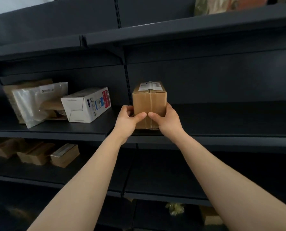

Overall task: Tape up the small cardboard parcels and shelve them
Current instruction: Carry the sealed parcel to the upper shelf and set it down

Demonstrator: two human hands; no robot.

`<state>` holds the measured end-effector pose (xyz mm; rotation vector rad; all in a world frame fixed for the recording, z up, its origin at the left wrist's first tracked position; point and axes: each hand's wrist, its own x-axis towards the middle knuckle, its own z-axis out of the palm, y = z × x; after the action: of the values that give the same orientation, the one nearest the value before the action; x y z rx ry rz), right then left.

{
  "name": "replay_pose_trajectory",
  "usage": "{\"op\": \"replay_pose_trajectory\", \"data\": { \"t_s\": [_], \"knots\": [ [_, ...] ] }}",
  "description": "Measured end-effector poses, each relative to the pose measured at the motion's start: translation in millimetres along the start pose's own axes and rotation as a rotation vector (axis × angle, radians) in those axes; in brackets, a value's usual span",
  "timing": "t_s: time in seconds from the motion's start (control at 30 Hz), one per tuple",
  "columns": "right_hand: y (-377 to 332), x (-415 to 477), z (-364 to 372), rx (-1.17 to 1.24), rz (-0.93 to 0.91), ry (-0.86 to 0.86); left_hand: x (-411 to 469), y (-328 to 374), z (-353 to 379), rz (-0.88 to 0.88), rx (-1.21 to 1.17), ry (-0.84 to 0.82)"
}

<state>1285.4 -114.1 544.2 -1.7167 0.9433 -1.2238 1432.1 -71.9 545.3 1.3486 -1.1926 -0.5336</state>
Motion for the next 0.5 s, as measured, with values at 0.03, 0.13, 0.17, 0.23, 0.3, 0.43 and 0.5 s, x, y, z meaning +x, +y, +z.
{"op": "replay_pose_trajectory", "data": {
  "t_s": [0.03,0.13,0.17,0.23,0.3,0.43,0.5],
  "knots": [
    [1.3,2.7,5.3,-0.015,0.012,0.013,5.2,-4.2,-3.0,-0.009,0.004,-0.008],
    [6.7,8.6,16.4,-0.044,0.033,0.035,17.4,-16.4,-7.4,-0.041,-0.005,-0.039],
    [8.7,9.5,18.5,-0.050,0.038,0.038,20.0,-19.7,-7.3,-0.046,-0.011,-0.053],
    [12.1,11.1,21.3,-0.054,0.050,0.045,24.4,-25.0,-6.6,-0.049,-0.025,-0.079],
    [15.5,13.2,22.4,-0.060,0.055,0.052,28.4,-28.9,-5.0,-0.048,-0.039,-0.100],
    [22.8,17.8,23.7,-0.086,0.081,0.049,32.4,-36.3,-0.2,-0.052,-0.054,-0.127],
    [25.5,19.9,25.5,-0.094,0.097,0.048,34.5,-38.6,1.3,-0.054,-0.047,-0.125]
  ]
}}
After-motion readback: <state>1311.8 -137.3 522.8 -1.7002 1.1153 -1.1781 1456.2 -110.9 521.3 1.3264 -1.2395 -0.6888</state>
